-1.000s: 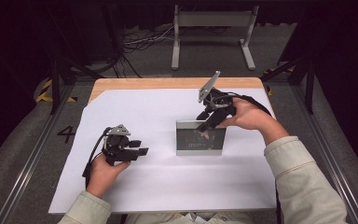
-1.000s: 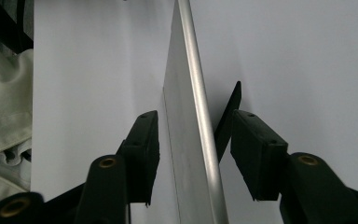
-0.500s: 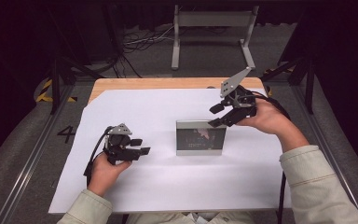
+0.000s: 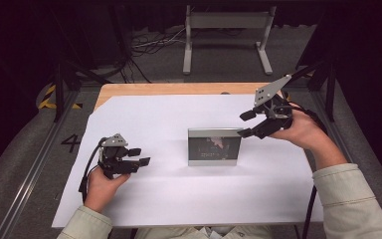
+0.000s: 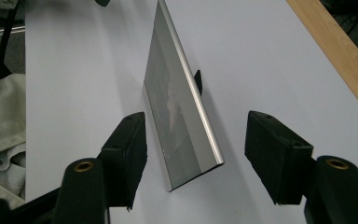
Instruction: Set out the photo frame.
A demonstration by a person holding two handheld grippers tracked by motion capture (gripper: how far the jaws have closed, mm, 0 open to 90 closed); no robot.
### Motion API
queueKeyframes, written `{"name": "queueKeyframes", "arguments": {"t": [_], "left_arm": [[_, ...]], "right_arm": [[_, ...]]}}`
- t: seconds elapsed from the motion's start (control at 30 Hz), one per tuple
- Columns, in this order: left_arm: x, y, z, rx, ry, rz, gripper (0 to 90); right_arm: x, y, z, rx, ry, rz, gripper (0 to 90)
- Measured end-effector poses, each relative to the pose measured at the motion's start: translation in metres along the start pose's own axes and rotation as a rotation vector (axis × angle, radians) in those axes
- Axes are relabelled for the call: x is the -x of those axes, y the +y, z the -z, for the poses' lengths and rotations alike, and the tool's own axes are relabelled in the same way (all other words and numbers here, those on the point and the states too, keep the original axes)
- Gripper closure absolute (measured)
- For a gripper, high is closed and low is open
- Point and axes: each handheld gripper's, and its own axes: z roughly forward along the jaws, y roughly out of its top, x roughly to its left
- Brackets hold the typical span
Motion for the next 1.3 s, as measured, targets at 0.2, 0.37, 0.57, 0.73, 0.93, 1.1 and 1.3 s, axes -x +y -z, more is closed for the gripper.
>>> {"name": "queueKeyframes", "arguments": {"t": [0.2,0.37,0.57,0.73,0.93,1.1,1.3], "left_arm": [[0.001,0.000,0.000,0.018,0.011,-0.011,44.3],[0.002,0.000,0.000,0.022,0.010,-0.023,44.4],[0.002,0.000,0.000,0.024,0.011,-0.029,44.4],[0.003,0.000,0.000,0.031,0.011,-0.024,44.4],[0.003,0.000,0.000,0.034,0.014,-0.027,44.4],[0.004,0.000,0.001,0.037,0.017,-0.026,44.4],[0.003,-0.001,0.001,0.039,0.022,-0.025,44.4]], "right_arm": [[0.000,-0.018,0.011,0.033,-0.047,-0.032,35.5],[-0.002,-0.036,0.020,0.091,-0.078,-0.063,34.0],[-0.011,-0.052,0.022,0.128,-0.115,-0.060,37.4],[-0.017,-0.064,0.024,0.178,-0.149,-0.098,39.3],[-0.027,-0.080,0.023,0.229,-0.218,-0.122,36.4],[-0.029,-0.092,0.018,0.233,-0.265,-0.162,32.7],[-0.029,-0.108,0.011,0.254,-0.288,-0.213,33.3]]}}
